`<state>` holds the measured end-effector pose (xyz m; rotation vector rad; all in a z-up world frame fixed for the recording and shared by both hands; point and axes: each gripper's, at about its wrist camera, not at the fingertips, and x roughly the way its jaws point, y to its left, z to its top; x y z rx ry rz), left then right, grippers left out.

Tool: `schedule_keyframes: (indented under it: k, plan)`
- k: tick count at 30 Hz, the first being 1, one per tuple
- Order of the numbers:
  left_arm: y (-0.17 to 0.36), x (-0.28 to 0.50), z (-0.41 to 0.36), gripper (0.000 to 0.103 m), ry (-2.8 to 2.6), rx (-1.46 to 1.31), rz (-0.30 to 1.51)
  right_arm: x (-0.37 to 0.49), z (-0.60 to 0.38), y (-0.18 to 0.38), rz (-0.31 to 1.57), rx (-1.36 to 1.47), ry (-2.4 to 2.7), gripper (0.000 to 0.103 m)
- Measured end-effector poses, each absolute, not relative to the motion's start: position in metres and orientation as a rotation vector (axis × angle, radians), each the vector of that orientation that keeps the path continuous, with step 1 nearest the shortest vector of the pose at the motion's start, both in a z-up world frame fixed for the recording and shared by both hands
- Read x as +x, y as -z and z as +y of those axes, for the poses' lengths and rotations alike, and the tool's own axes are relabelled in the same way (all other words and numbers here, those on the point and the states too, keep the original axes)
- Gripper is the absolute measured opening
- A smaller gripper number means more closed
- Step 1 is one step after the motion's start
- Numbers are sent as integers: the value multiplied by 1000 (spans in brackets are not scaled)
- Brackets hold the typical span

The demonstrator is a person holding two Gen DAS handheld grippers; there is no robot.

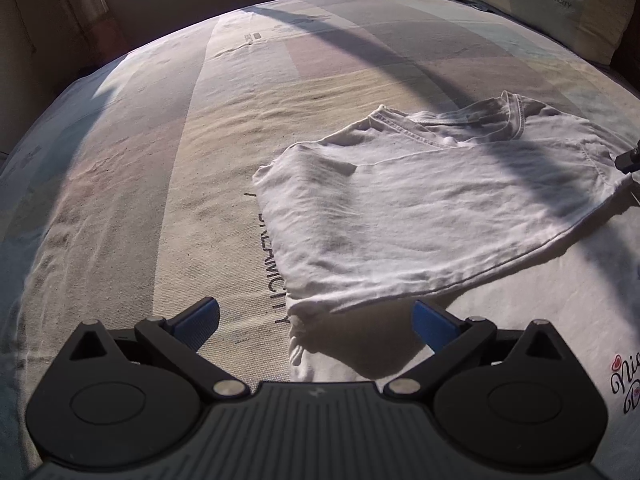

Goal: Fold clothes

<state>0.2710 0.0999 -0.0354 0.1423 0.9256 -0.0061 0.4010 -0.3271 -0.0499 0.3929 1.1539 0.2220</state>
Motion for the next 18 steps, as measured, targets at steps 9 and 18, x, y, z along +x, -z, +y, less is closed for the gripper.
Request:
schedule_keyframes:
  k: [9,18]
  plan:
    - [22,323,107,102,135,33,836,390,-294,35,1116,267,-275,46]
    - [31,314,104,102,131,32,881,394,-293,52,1111,258,-256,38]
